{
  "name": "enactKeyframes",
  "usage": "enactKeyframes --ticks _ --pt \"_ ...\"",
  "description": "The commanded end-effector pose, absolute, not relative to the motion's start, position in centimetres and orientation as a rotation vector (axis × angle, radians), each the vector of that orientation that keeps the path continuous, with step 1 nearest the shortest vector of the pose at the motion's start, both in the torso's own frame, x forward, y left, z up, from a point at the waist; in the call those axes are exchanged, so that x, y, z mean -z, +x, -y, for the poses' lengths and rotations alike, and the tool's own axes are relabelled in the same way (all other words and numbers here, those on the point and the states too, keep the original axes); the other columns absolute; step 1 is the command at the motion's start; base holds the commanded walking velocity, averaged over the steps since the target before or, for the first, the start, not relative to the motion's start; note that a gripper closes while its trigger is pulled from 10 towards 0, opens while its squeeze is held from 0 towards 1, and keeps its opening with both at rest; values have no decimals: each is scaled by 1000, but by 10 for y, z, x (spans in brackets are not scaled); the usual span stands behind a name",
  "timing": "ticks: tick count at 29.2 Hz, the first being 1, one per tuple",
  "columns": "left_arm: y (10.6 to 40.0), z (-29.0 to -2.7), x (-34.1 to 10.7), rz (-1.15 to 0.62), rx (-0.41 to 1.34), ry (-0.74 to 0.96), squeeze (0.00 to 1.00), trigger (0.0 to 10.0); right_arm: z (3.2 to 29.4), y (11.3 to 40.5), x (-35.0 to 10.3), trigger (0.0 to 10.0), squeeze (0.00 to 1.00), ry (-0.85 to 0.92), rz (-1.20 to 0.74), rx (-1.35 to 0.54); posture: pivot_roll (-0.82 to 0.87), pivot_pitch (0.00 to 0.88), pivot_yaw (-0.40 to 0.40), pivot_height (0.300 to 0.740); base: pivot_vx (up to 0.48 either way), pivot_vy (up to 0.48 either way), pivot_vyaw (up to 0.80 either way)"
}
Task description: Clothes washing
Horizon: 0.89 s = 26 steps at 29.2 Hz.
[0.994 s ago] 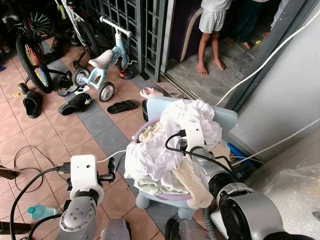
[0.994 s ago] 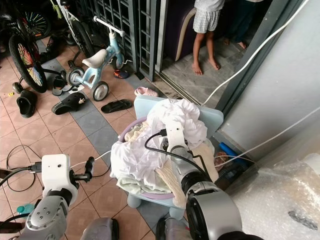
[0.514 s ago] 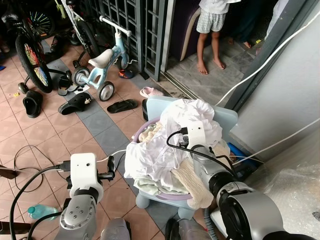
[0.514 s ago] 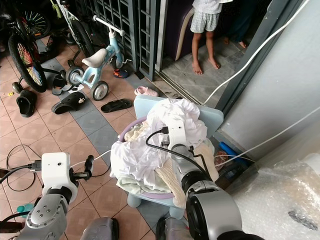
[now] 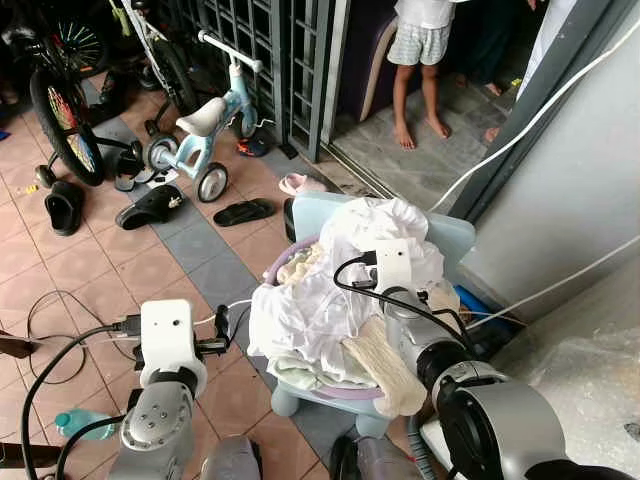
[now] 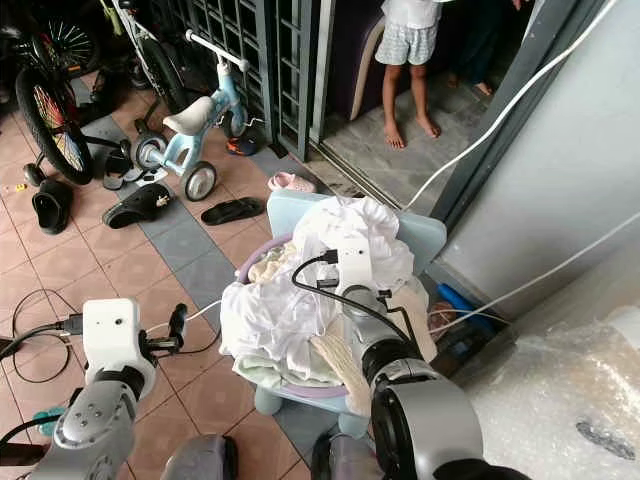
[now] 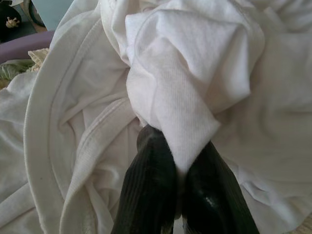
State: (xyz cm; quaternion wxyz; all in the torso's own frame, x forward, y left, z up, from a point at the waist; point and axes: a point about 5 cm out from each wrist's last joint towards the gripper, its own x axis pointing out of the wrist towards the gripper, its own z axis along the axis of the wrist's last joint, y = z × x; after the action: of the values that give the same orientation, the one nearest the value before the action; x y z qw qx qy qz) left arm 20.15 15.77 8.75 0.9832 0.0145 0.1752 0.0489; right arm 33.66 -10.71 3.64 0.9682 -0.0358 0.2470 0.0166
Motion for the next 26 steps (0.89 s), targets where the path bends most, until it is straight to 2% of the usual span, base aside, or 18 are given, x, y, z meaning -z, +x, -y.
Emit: enactKeyframes --ticks 1,8,14,20,23,26 --pt "207 -157 -85 -349 -92 35 0 10000 111 343 -44 0 0 -52 -468 -26 154 75 -45 740 0 0 0" --pt "232 -148 -87 -289 -59 17 0 10000 130 350 -55 0 0 -37 -401 -28 104 0 -41 740 0 0 0" --pt "248 -140 -85 -266 -54 2 0 10000 142 345 -61 0 0 -48 -289 -92 39 0 -33 740 0 0 0" --pt "260 -135 -85 -234 -35 -17 0 10000 145 315 -80 0 0 5 -104 -174 9 0 -28 740 0 0 0" --pt "271 -130 -85 -205 -17 -23 0 10000 144 283 -101 0 0 -1 16 -277 -22 0 -13 740 0 0 0" --pt "275 -127 -86 -196 -7 -27 0 10000 143 273 -102 0 0 5 10 -358 -27 0 -10 740 0 0 0"
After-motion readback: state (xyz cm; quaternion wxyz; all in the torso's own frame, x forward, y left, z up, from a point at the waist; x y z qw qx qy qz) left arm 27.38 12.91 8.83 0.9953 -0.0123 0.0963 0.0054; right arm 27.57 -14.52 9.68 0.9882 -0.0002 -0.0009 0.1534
